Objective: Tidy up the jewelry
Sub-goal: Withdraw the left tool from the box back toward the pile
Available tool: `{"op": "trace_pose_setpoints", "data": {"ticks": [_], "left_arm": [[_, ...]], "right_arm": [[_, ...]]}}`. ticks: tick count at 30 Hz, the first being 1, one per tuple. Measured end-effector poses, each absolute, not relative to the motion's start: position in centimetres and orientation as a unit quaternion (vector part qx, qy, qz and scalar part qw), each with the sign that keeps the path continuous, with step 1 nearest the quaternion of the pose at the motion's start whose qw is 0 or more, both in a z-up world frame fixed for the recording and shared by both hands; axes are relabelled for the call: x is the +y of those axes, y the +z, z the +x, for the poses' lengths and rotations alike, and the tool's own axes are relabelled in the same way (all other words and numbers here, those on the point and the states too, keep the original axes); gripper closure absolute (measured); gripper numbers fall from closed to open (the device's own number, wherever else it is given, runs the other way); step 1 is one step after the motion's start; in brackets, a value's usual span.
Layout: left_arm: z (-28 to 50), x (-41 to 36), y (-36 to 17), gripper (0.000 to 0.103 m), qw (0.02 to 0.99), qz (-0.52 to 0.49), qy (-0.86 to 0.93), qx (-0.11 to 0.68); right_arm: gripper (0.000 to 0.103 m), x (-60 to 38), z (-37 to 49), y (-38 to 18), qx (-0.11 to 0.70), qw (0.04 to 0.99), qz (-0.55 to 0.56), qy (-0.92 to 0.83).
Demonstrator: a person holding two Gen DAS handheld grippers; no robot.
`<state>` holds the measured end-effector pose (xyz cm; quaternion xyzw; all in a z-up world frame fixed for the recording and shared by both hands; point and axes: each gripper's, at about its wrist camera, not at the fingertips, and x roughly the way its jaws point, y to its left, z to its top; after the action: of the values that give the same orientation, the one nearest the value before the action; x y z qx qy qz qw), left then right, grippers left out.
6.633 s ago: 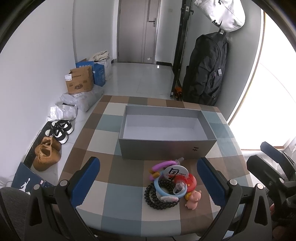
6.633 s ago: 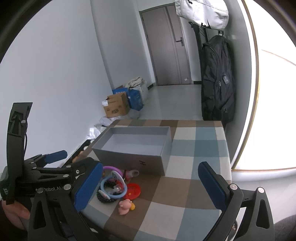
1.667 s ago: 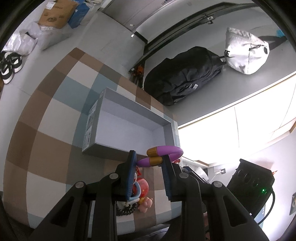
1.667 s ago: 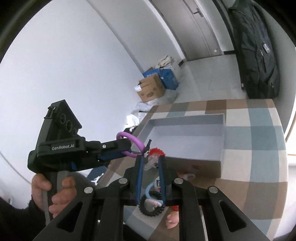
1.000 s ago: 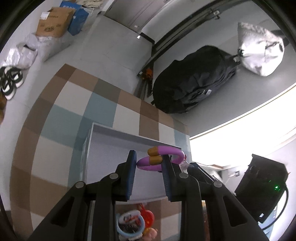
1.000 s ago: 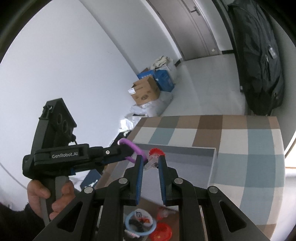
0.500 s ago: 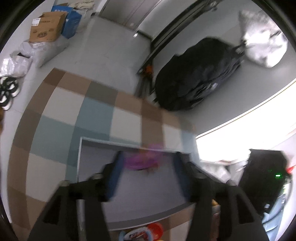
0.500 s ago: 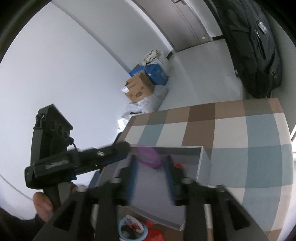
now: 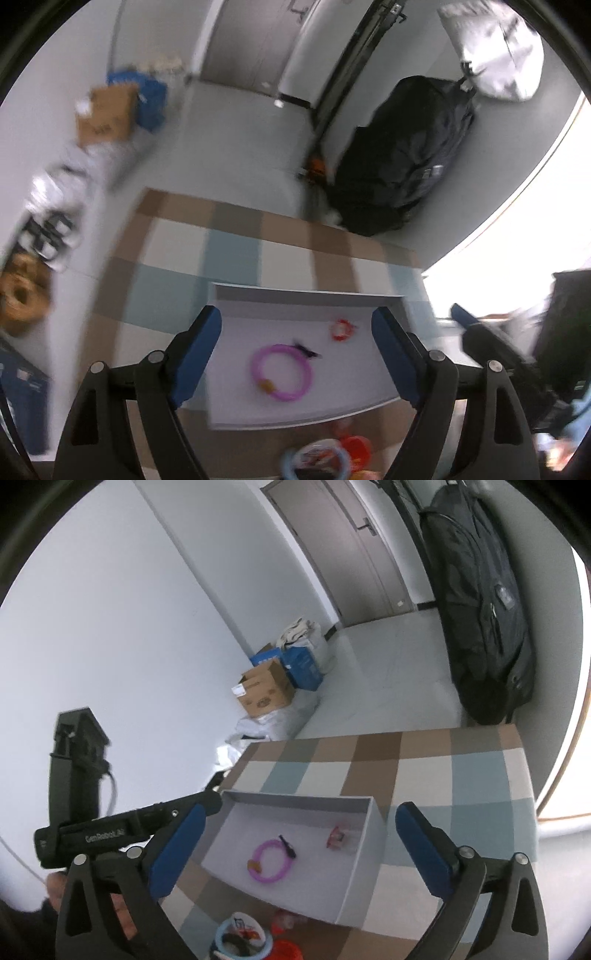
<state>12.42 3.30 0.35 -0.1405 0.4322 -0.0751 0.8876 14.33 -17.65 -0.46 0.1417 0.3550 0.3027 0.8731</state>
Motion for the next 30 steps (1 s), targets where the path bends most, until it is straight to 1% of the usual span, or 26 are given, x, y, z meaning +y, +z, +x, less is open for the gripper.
{"op": "trace_pose_setpoints", "data": {"ticks": [5,11,25,30], "left_arm": [[11.1,2.9,0.9,0.023,0.905,-0.103,-0.035,0.411],[9.6,3.3,1.3,0.023,0.909,-0.101,-0.015,0.403],[6.7,2.7,1.6,0.022,0.919,-0.083,-0.022,0.386],[5.7,2.8,0.8,0.022,0.913,-0.08,-0.034,0.399]], "right_arm": [[0.0,-17.3,13.5,-0.6,0.349,0.883,0.118,0.291],[0.0,-17.1,12.2,-0.6,0.343,0.892,0.093,0.281],[0.0,-18.3,10.0,-1.4,0.367,0.89,0.091,0.254],[0.0,-18.5,9.6,-2.0,0.377,0.889,0.083,0.246]]}}
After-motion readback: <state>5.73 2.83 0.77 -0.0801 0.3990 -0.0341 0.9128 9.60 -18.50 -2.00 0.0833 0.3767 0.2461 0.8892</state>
